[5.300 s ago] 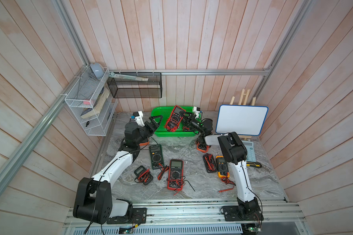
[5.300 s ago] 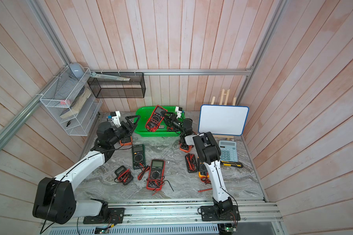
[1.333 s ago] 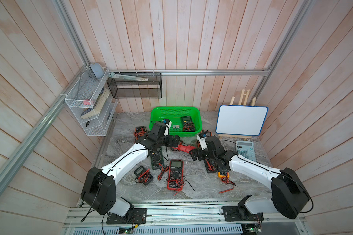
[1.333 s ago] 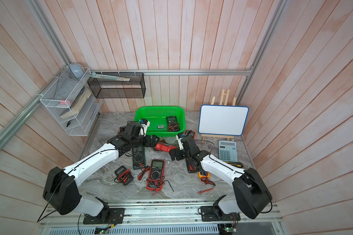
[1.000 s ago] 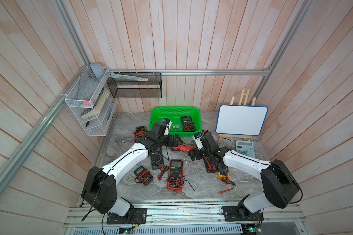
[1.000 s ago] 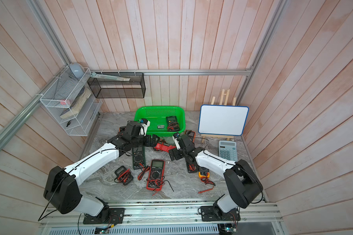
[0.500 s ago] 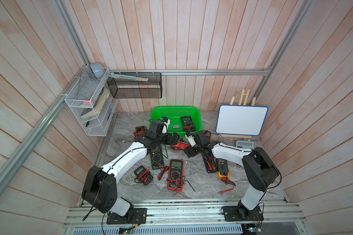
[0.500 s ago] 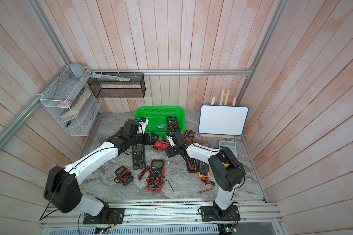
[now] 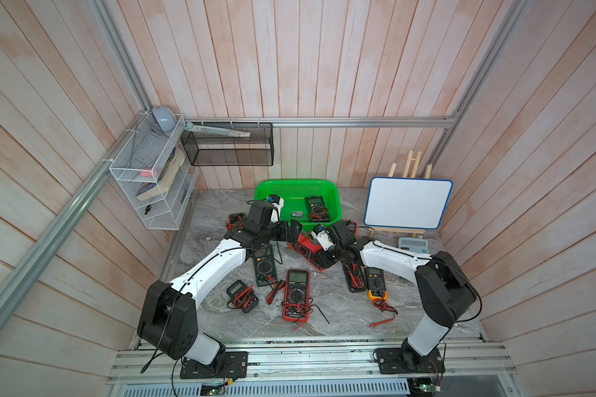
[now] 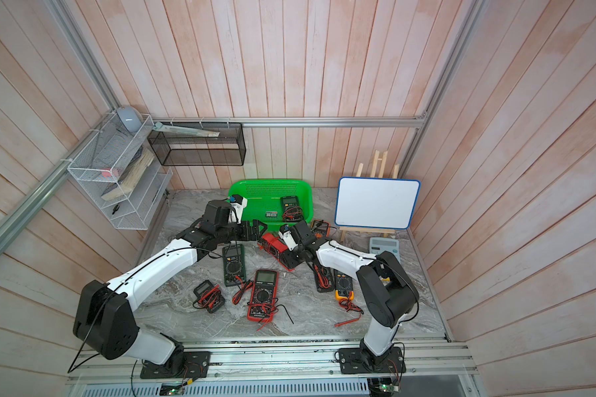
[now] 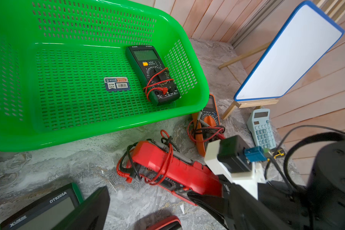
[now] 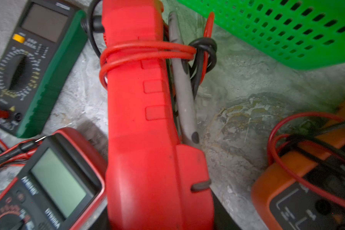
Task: Put the multimeter into the basket
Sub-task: Pick up the multimeter from the center of the board, then place the multimeter in the basket.
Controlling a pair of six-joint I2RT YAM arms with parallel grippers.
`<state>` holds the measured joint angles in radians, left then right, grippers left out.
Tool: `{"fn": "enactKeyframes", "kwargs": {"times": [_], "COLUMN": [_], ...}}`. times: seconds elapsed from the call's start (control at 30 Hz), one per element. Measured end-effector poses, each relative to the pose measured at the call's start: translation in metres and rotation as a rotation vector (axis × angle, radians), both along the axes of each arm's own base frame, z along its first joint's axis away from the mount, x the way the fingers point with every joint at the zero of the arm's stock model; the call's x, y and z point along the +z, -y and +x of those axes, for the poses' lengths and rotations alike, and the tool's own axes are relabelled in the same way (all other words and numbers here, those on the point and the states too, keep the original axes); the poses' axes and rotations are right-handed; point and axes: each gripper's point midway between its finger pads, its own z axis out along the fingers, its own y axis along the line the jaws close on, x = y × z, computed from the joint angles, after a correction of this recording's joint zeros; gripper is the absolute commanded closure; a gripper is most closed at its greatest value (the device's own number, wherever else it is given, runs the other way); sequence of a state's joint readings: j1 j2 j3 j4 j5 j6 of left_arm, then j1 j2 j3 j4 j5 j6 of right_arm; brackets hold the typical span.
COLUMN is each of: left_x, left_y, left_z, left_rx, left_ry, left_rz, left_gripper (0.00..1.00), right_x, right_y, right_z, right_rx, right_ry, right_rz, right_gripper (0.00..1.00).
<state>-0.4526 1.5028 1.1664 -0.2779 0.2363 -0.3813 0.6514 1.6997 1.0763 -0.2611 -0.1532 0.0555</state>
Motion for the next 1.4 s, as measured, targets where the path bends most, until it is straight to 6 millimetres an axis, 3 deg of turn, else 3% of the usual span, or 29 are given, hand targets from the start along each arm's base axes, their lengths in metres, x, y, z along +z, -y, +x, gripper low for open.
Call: {"fn": "enactKeyframes", "kwargs": {"times": [0.17,0.27,0.47,0.6,0.73,0.97,1.13,1.4], "left_x": [0.022,0.041,0.065,0.065,0.065,0.065,0.064,0.060], "left_y": [-0.017,-0.031,-0.061,-0.074,-0.087,-0.101,-0.106,-0.109], "left_z": [0.005,0.008,0.017,0.022,0.028,0.032,0.029,0.026], "left_rx": [0.070,0.125,0.252,0.310,0.365,0.418,0.435,0.446], "left_ry": [0.025,0.056,0.104,0.105,0.105,0.111,0.111,0.098], "left_rz": [-0.065,-0.113,-0.171,-0.170,-0.169,-0.164,-0.160,-0.167], "left_gripper": [0.00,0.00,0.00,0.00,0.00,0.00,0.00,0.00], "right_x": [0.038,0.065,0.105,0.118,0.117,0.084,0.074,0.083], "right_y": [0.000,0.007,0.029,0.012,-0.014,-0.049,-0.082,-0.137], "right_z": [-0.015,-0.014,0.030,0.069,0.108,0.157,0.178,0.204], "right_rx": [0.013,-0.019,-0.204,-0.286,-0.356,-0.499,-0.535,-0.537], "right_ry": [-0.007,-0.018,-0.042,-0.088,-0.164,-0.339,-0.420,-0.489], "right_rz": [0.116,0.241,0.470,0.577,0.701,0.837,0.896,0.991], "right_gripper": [1.00,1.00,1.00,1.00,1.00,1.00,1.00,1.00]}}
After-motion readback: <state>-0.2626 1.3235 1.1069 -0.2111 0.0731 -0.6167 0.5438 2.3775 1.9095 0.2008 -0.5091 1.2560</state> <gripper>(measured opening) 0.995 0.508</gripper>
